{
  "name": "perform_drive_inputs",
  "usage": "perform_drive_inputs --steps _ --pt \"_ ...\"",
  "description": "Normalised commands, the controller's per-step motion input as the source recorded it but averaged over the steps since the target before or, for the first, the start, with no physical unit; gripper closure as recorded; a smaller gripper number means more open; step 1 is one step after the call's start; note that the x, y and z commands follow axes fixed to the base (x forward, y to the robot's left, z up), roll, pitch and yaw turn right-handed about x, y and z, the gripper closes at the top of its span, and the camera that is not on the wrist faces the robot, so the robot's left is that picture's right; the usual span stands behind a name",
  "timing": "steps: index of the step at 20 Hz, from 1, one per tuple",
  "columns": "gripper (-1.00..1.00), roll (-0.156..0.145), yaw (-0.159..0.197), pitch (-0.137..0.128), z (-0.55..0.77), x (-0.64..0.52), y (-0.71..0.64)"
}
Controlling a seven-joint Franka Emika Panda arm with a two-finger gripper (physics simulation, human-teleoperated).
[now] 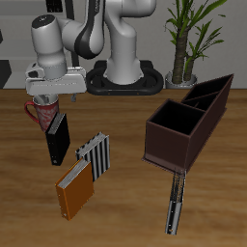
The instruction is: Place the red mug into the left desk caddy's right compartment and place the left striped book into the left desk caddy's back compartment
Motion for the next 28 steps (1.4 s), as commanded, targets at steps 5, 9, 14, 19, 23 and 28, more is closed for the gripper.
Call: perform_drive_inputs --steps 5,9,14,19,23,28 --pt "-1.0 -0.025 -0.044 0.032 -0.29 -0.01 -0.14" --pt "1.0 -0.024 -0.019 0.031 -0.26 0.0 -0.09" --pt "1.0 -0.001 -0.029 0.03 -0.1 0.02 0.09" --pt "1.0 -0.052 -0.029 0.026 0.07 0.05 0.15" --pt "1.0 -0.029 -0.001 0.003 0.13 -0.07 0.25" --pt "1.0 -0.006 0.001 -0.014 0.21 -0.07 0.24"
